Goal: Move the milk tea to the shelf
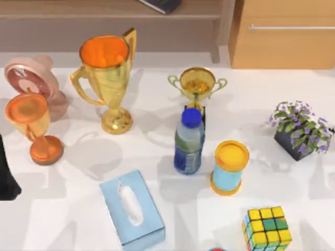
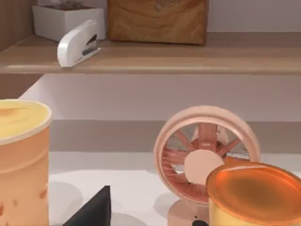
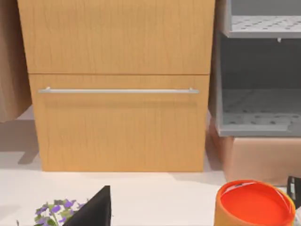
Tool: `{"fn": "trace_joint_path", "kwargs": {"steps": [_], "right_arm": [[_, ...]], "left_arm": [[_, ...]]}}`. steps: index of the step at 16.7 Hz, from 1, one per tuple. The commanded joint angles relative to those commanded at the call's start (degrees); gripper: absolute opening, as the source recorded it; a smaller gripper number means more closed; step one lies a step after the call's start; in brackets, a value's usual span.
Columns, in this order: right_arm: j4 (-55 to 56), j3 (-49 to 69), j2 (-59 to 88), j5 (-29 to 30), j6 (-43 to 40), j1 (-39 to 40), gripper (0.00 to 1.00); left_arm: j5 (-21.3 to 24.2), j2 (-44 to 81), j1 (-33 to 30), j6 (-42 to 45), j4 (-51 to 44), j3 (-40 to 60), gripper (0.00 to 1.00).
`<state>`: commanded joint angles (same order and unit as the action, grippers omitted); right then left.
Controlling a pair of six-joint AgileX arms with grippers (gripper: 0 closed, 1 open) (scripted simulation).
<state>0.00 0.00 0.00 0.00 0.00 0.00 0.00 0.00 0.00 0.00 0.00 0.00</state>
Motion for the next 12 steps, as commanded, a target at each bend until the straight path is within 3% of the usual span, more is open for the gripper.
{"fn": "trace_joint_path", "kwargs": {"steps": [6, 12], "right_arm": [[0.0, 0.0, 0.0, 0.0, 0.0, 0.0, 1.0], [0.0, 0.0, 0.0, 0.0, 0.0, 0.0, 1.0]], "left_arm": [[2.76, 5.98, 2.91, 0.36, 5.21, 1.32, 1.0], [13.34, 32.52, 12.93, 1.69, 24.51, 6.69, 1.0]]}}
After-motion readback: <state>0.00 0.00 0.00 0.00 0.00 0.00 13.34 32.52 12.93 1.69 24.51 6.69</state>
